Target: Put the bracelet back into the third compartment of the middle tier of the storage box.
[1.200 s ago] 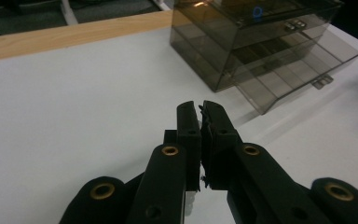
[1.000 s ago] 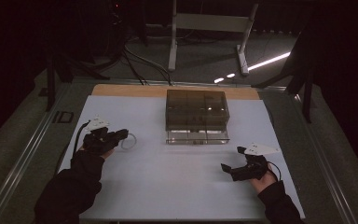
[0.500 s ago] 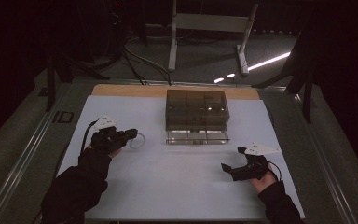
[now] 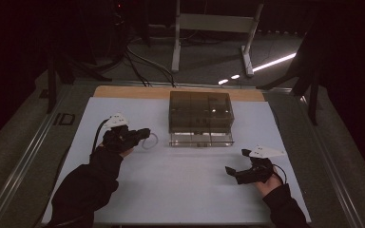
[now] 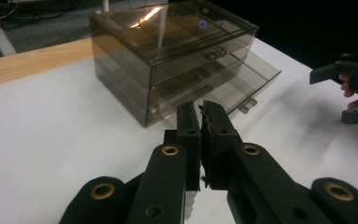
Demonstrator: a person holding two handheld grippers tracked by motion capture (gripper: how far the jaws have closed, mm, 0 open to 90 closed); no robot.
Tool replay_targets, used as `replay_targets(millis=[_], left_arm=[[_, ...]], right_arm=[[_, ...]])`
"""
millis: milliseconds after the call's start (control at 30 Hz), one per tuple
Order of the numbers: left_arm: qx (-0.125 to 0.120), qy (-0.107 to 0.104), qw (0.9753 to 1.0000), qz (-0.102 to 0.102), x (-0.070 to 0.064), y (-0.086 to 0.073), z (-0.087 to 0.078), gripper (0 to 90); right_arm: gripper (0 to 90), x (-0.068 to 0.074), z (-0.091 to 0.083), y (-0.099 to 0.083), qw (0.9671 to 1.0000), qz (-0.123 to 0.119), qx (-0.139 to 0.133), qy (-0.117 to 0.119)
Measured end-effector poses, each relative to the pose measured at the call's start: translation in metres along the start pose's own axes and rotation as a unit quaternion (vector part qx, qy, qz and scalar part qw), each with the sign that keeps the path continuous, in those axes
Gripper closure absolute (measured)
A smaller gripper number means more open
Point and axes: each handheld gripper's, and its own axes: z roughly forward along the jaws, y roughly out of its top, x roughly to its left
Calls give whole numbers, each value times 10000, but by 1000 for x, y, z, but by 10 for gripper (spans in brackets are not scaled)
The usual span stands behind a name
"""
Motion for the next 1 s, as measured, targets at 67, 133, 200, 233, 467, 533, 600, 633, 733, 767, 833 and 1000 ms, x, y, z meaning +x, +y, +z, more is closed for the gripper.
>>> replay_targets(millis=[67,133,200,233,467,533,600,633,733,767,833,1000], left_arm=[[18,-46,10000,20,-2,2,4,887],[7,-95,10000,20,-3,3,8,886],[20,-154,9999,17,-4,4,11,886],[17,-185,9998,13,-5,5,14,886],[13,-382,9993,-23,-10,10,29,887],[28,-416,9991,18,-12,12,32,886],[44,-460,9989,35,-14,13,36,886],[48,-473,9989,54,-15,14,38,886],[47,-554,9984,83,-17,16,43,887],[53,-573,9983,87,-18,17,45,886],[59,-652,9978,82,-19,18,49,886],[100,-734,9972,119,-23,21,60,886]], right_arm=[[3,0,0,0,10000,-8,-11,6],[3,1,0,1,10000,-6,-17,11],[3,0,-1,0,10000,-9,-23,20],[3,0,-1,0,10000,-5,-20,17],[3,0,-1,0,10000,-11,-27,24],[3,0,-1,0,10000,-4,-27,33],[3,0,-1,0,10000,-6,-27,31],[3,0,-1,0,10000,-6,-31,32],[3,1,-2,1,10000,-21,-42,31],[3,1,-2,1,10000,-20,-42,31],[3,1,-2,0,10000,-11,-47,25],[3,0,-3,1,10000,-7,-77,27]])
